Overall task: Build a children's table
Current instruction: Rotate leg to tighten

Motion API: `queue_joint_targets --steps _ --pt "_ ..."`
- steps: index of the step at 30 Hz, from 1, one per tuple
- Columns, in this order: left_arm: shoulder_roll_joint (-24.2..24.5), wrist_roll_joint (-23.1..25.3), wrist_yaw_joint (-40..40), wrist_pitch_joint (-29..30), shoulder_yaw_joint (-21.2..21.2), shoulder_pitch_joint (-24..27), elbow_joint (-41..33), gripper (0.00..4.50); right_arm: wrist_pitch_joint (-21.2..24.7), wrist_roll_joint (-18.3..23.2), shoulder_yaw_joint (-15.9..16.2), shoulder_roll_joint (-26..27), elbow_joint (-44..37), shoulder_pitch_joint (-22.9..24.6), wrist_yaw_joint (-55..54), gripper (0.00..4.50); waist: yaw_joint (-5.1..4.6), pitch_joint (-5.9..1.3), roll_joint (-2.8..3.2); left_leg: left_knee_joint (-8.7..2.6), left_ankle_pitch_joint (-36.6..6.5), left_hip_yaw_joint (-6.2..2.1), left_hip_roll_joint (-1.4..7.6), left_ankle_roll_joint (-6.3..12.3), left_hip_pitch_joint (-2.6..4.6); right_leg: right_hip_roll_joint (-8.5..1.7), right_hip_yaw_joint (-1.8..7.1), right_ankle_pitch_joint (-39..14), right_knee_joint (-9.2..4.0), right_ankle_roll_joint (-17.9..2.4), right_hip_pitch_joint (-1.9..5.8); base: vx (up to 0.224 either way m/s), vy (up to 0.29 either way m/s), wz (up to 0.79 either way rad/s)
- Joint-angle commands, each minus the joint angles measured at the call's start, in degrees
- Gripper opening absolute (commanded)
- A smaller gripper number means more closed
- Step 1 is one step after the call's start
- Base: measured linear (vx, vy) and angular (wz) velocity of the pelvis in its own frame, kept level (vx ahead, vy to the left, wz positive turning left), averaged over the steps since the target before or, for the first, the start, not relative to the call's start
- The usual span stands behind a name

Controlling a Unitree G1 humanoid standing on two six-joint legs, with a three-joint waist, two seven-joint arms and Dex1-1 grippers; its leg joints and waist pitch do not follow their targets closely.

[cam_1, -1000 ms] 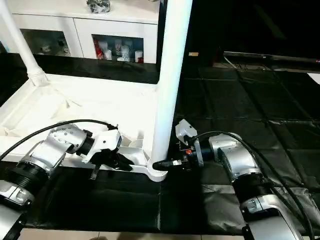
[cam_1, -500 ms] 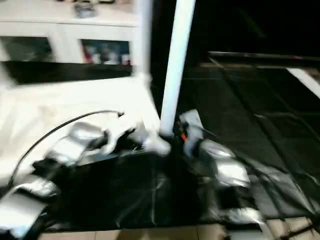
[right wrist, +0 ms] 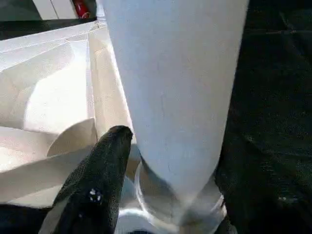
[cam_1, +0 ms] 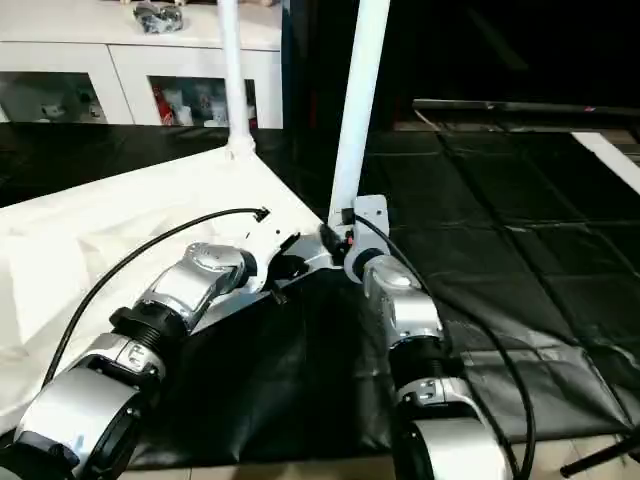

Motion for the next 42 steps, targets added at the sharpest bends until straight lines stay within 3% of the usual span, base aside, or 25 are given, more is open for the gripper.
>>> queue_joint_targets --steps 1,5,8,12,18,21,28,34,42 --pt "-0.8 0.0 -0.2 -1.7 -1.0 -1.0 -0.2 0.00 1.2 0.9 4.6 3.3 1.2 1.5 3.9 3.20 0.37 -3.59 0.46 -3.85 -9.5 -0.48 1.35 2.70 -0.18 -3.46 2.96 -9.8 -3.95 -12.0 3.31 0.000 0.000 0.00" --pt "0.9 0.1 -1.7 -3.1 -1.2 -0.7 0.4 0.00 0.0 0.6 5.3 1.6 -0.1 2.8 6.3 3.56 0.41 -3.29 0.32 -4.06 -11.1 -0.44 1.44 2.49 -0.04 -3.54 2.97 -13.2 -4.37 -11.5 3.19 0.000 0.000 0.00" --pt "4.4 1.1 -6.7 -5.5 -2.8 1.3 -1.3 0.00 -0.9 1.2 6.9 -2.7 -5.2 6.3 13.8 3.88 0.51 -3.27 0.01 -4.13 -11.0 -0.51 1.52 3.02 -0.25 -3.52 2.97 -13.3 -4.36 -10.8 3.44 0.000 0.000 0.00" --pt "8.2 0.8 -14.9 -8.8 -4.6 4.4 -4.7 0.00 -1.7 2.9 7.3 -10.2 -10.4 9.3 25.3 4.12 0.49 -3.22 0.11 -4.00 -10.6 -0.40 1.69 3.96 -0.30 -3.59 3.07 -12.5 -4.23 -11.7 3.45 0.000 0.000 0.00" --pt "11.2 0.1 -23.0 -12.7 -6.8 6.3 -6.1 0.00 -4.0 3.6 9.6 -18.9 -11.9 10.1 39.5 4.47 1.31 -3.20 0.26 -3.95 -11.7 -0.22 1.97 3.82 0.36 -3.56 3.16 -12.3 -4.17 -12.7 3.02 0.000 0.000 0.00" --pt "13.8 -1.2 -31.1 -16.7 -8.7 7.6 -8.4 0.00 -3.3 5.9 10.3 -22.6 -12.8 9.5 48.4 4.47 1.96 -3.28 0.03 -3.89 -10.8 -0.25 2.08 4.38 0.04 -3.61 3.07 -10.8 -3.75 -13.4 3.39 0.000 0.000 0.00" --pt "16.4 -1.3 -38.6 -18.5 -10.6 7.9 -10.1 0.00 -3.3 7.1 12.5 -24.8 -10.8 7.6 57.7 4.47 2.87 -3.13 0.04 -3.92 -11.5 0.05 2.38 3.52 0.36 -3.67 3.07 -13.4 -3.82 -13.1 2.86 0.000 0.000 0.00" --pt "18.9 -1.3 -44.8 -21.3 -12.9 8.2 -12.5 0.00 -4.1 6.3 16.4 -24.5 -7.5 5.3 64.5 3.93 3.22 -3.31 -0.19 -3.82 -10.4 0.09 2.42 3.09 0.30 -3.69 3.13 -11.7 -3.36 -13.3 2.90 0.000 0.000 0.00" --pt "19.7 -1.5 -46.3 -21.0 -12.9 8.8 -14.5 0.00 -4.4 6.1 17.5 -24.8 -7.0 5.2 67.1 3.37 3.53 -3.32 -0.27 -3.79 -9.9 0.14 2.42 2.91 0.29 -3.73 3.14 -12.0 -3.23 -13.1 2.92 0.000 0.000 0.00"
